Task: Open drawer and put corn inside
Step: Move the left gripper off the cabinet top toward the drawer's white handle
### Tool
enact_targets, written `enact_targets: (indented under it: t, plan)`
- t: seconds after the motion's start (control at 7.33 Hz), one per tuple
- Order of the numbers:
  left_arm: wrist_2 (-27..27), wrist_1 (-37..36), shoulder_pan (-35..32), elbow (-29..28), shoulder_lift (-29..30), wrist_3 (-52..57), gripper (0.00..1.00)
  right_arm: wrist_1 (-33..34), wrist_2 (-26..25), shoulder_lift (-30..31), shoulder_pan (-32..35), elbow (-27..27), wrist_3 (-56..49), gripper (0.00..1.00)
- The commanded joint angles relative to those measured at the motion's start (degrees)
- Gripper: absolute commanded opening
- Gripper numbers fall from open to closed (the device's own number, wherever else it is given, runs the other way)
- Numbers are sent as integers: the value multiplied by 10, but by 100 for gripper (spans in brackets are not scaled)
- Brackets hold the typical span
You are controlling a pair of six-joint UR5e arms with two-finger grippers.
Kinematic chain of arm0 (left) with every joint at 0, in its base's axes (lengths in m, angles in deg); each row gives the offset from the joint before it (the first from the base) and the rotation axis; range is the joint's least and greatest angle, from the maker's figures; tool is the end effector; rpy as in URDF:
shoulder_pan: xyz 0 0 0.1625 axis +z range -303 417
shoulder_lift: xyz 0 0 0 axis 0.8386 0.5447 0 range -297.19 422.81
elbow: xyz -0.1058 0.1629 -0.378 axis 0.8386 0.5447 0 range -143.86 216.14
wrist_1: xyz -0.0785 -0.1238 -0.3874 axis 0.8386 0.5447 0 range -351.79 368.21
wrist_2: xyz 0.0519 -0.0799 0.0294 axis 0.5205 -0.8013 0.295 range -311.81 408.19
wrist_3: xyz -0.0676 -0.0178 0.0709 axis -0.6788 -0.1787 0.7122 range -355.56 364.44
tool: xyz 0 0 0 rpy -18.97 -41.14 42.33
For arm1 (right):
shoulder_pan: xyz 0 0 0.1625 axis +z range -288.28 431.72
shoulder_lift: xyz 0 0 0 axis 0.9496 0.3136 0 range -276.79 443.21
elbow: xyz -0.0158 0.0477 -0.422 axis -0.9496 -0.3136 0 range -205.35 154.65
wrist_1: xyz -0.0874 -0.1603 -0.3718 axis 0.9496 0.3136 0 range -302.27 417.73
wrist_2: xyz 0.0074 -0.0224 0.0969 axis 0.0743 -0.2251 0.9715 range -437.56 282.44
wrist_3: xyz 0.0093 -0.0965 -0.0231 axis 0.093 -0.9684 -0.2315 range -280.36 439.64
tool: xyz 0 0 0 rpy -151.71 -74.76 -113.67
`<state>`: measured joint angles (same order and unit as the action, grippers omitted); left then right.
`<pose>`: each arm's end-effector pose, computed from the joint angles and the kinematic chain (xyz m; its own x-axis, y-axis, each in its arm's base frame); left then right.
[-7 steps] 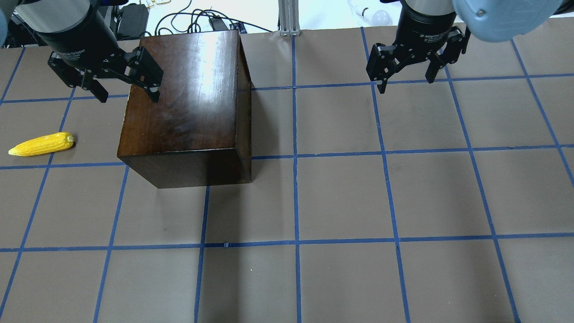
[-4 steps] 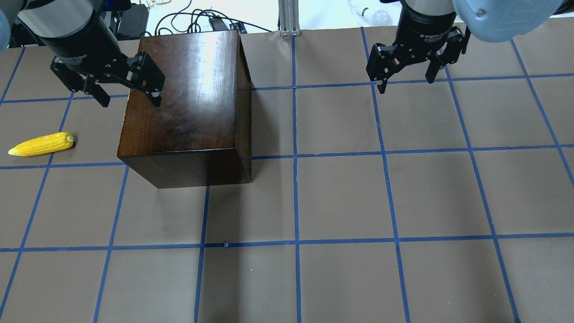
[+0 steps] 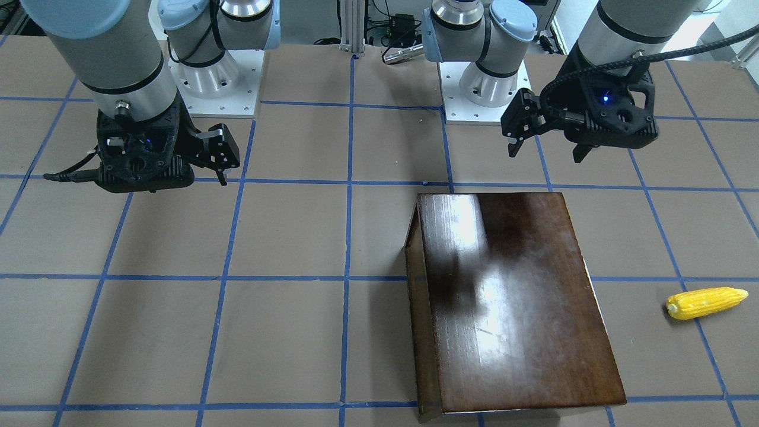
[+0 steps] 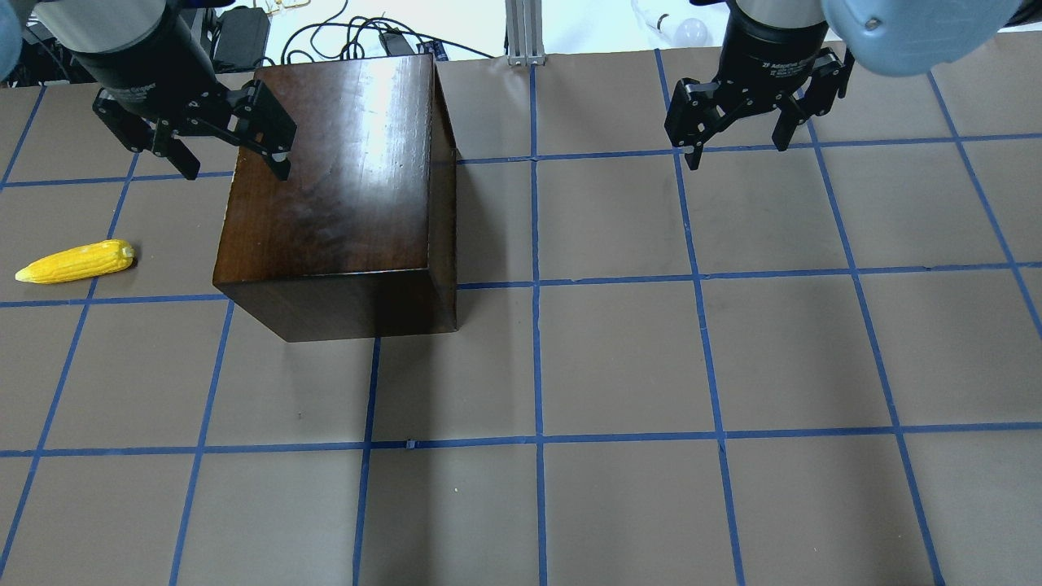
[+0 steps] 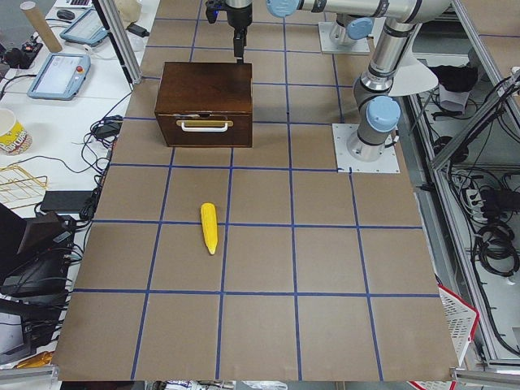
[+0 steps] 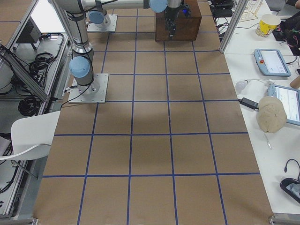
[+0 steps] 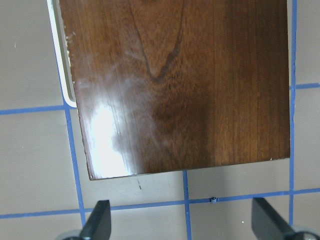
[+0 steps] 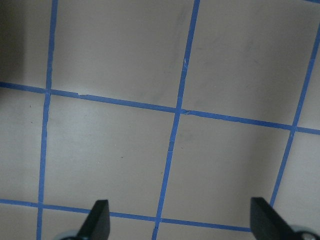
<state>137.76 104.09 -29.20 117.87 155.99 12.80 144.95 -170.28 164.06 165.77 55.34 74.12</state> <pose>-0.0997 -0.5203 0.5207 -0.9968 0.0792 0.0095 0.0793 0.9968 0.0127 0.1674 -0.5444 0.4791 -0.9848 -0.1681 0.0428 -0.1660 0.9849 0.0500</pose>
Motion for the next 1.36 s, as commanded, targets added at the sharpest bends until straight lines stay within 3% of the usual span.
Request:
enact_targets:
  t: [0.0, 0.55, 0.95, 1.23]
  plan:
    - [0, 2, 12, -42, 41, 22, 100, 1, 0, 0, 0, 0, 0, 100]
    - [-61, 4, 157, -109, 133, 132, 100, 0, 0, 0, 0, 0, 0, 100]
    - [-98, -1, 215, -105, 200, 232, 100, 1, 0, 0, 0, 0, 0, 100]
    - [-109, -3, 220, -99, 227, 261, 100, 0, 0, 0, 0, 0, 0, 100]
